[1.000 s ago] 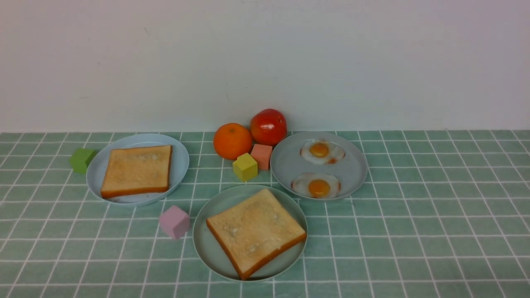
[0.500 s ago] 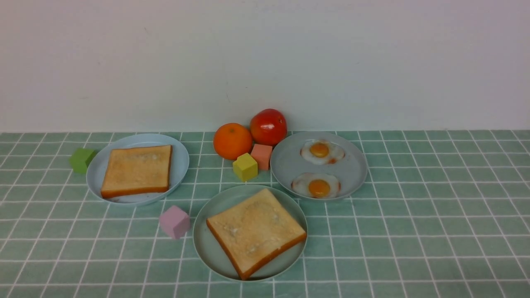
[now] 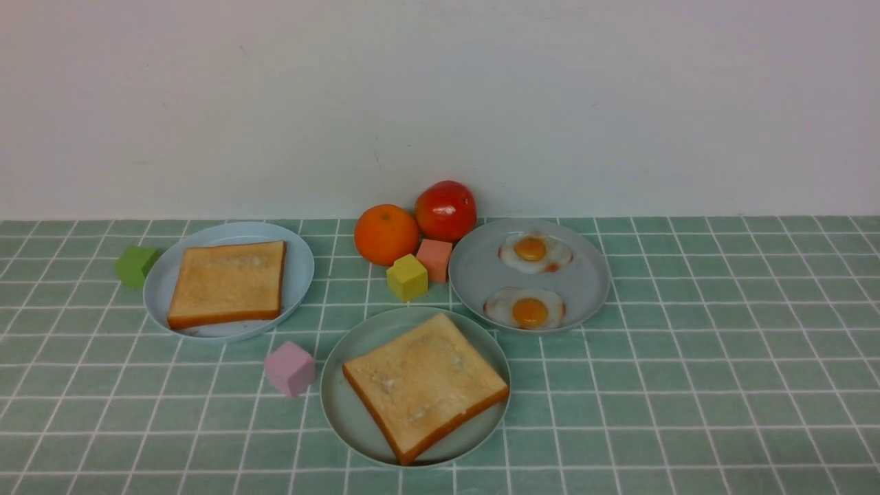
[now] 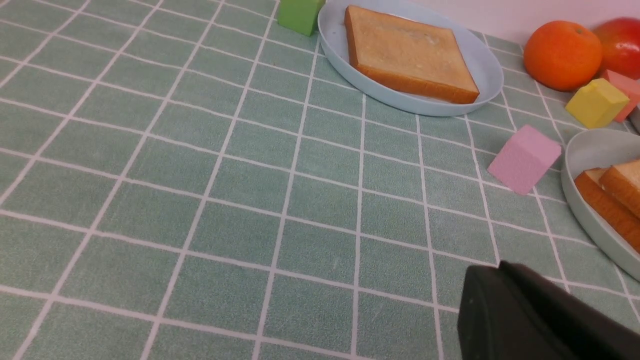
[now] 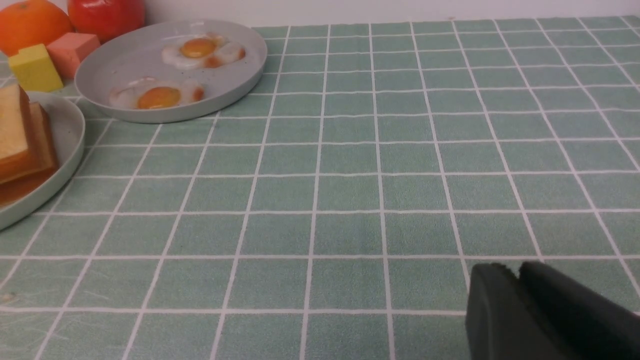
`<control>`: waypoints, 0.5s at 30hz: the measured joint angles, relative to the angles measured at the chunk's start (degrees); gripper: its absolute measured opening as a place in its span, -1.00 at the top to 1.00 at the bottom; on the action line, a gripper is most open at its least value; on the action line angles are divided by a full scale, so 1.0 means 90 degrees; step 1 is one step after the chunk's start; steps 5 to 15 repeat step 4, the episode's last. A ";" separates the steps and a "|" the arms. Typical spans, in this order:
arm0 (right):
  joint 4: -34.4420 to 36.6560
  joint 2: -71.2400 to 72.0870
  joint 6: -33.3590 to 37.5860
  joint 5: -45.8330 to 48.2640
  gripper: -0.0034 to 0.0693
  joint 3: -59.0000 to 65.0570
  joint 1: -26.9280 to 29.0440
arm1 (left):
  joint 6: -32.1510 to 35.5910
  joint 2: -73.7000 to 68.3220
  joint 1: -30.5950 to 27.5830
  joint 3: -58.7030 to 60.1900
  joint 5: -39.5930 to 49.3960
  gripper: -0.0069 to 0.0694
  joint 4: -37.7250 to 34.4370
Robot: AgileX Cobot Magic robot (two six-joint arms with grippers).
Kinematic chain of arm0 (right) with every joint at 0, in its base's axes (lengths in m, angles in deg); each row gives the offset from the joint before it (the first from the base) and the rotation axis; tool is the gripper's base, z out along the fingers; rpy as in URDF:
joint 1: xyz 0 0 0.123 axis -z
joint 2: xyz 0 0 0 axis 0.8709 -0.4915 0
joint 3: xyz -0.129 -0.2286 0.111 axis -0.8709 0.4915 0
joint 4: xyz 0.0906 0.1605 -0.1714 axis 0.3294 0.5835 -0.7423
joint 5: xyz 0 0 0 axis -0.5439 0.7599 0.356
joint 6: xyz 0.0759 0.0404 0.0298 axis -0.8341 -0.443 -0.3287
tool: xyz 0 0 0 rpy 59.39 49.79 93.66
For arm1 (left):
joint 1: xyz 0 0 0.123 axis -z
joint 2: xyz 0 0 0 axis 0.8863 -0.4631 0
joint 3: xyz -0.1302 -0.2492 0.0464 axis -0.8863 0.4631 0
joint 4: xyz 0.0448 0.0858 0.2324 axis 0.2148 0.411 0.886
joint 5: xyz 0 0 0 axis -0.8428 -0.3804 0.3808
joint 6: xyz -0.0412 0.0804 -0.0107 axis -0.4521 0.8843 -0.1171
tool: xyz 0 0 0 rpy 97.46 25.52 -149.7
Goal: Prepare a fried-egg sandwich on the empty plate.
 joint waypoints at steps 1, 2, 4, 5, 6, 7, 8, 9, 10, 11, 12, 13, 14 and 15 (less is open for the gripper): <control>0.0000 0.0000 0.0000 0.0000 0.66 0.0000 0.0000 | 0.0000 0.0000 0.0000 0.0000 0.0000 0.77 0.0000; 0.0000 0.0000 0.0000 0.0000 0.66 0.0000 0.0000 | 0.0000 0.0000 0.0000 0.0000 0.0000 0.77 0.0000; 0.0000 0.0000 0.0000 0.0000 0.65 0.0000 0.0000 | 0.0000 0.0000 0.0000 0.0000 0.0000 0.76 0.0000; 0.0000 0.0000 0.0000 0.0000 0.65 0.0000 0.0000 | 0.0000 0.0000 0.0000 0.0000 0.0000 0.76 0.0000; 0.0000 0.0000 0.0000 0.0000 0.65 0.0000 0.0000 | 0.0000 0.0000 0.0000 0.0000 0.0000 0.76 0.0000; 0.0000 0.0000 0.0000 0.0000 0.65 0.0000 0.0000 | 0.0000 0.0000 0.0000 0.0000 0.0000 0.76 0.0000; 0.0000 0.0000 0.0000 0.0000 0.65 0.0000 0.0000 | 0.0000 0.0000 0.0000 0.0000 0.0000 0.76 0.0000; 0.0000 0.0000 0.0000 0.0000 0.65 0.0000 0.0000 | 0.0000 0.0000 0.0000 0.0000 0.0000 0.76 0.0000; 0.0000 0.0000 0.0000 0.0000 0.65 0.0000 0.0000 | 0.0000 0.0000 0.0000 0.0000 0.0000 0.76 0.0000; 0.0000 0.0000 0.0000 0.0000 0.65 0.0000 0.0000 | 0.0000 0.0000 0.0000 0.0000 0.0000 0.76 0.0000; 0.0000 0.0000 0.0000 0.0000 0.65 0.0000 0.0000 | 0.0000 0.0000 0.0000 0.0000 0.0000 0.76 0.0000; 0.0000 0.0000 0.0000 0.0000 0.65 0.0000 0.0000 | 0.0000 0.0000 0.0000 0.0000 0.0000 0.76 0.0000; 0.0000 0.0000 0.0000 0.0000 0.65 0.0000 0.0000 | 0.0000 0.0000 0.0000 0.0000 0.0000 0.76 0.0000; 0.0000 0.0000 0.0000 0.0000 0.65 0.0000 0.0000 | 0.0000 0.0000 0.0000 0.0000 0.0000 0.76 0.0000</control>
